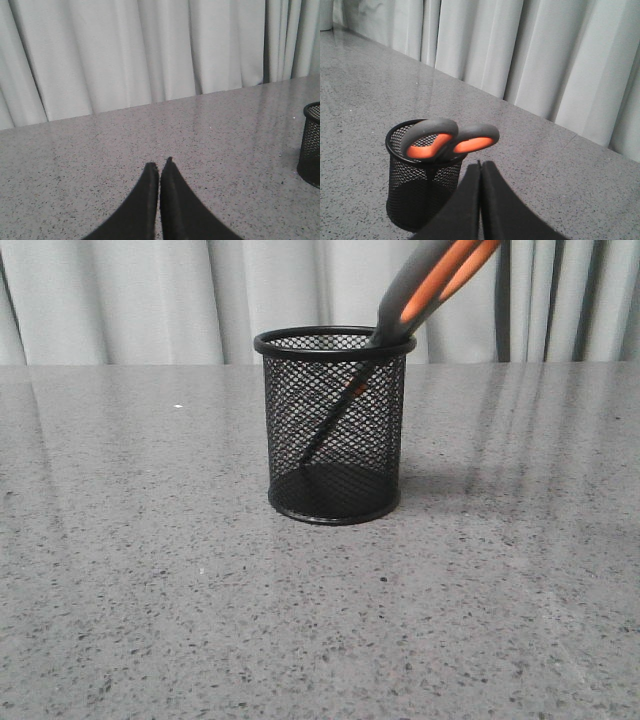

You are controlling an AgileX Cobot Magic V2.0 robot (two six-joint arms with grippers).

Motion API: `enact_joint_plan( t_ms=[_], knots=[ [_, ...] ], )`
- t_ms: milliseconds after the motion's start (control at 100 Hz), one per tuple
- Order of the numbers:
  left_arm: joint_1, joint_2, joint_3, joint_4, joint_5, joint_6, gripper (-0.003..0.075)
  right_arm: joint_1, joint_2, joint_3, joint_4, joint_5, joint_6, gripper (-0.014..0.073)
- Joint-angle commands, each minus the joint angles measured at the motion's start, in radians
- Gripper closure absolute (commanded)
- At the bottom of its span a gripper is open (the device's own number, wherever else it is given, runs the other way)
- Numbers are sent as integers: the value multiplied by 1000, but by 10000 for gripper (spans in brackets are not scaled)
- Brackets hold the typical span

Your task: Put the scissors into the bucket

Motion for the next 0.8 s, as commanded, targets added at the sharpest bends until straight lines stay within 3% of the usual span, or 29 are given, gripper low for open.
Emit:
enact_joint_plan(
  t_ms=[0, 190, 300, 430, 510, 640, 789],
  knots=[
    [4, -16, -10, 25, -55, -11, 740, -5, -2, -26, -8, -82, -9, 643],
    [4, -16, 25, 82, -56, -11, 740, -5, -2, -26, -8, -80, -9, 643],
    [4, -19, 68, 44, -204, 1, 740, -5, -2, -26, -8, -80, -9, 643],
    [23, -19, 107, -246, -290, 167, 740, -5, 2, -26, -8, -80, -9, 643],
    [78, -19, 128, -349, -322, 273, 740, -5, 2, -26, -8, -80, -9, 643],
    [235, -19, 163, -547, -349, 435, 740, -5, 2, -26, -8, -80, -9, 643],
    [458, -19, 253, -838, -437, 743, 740, -5, 2, -26, -8, -80, -9, 643]
  ],
)
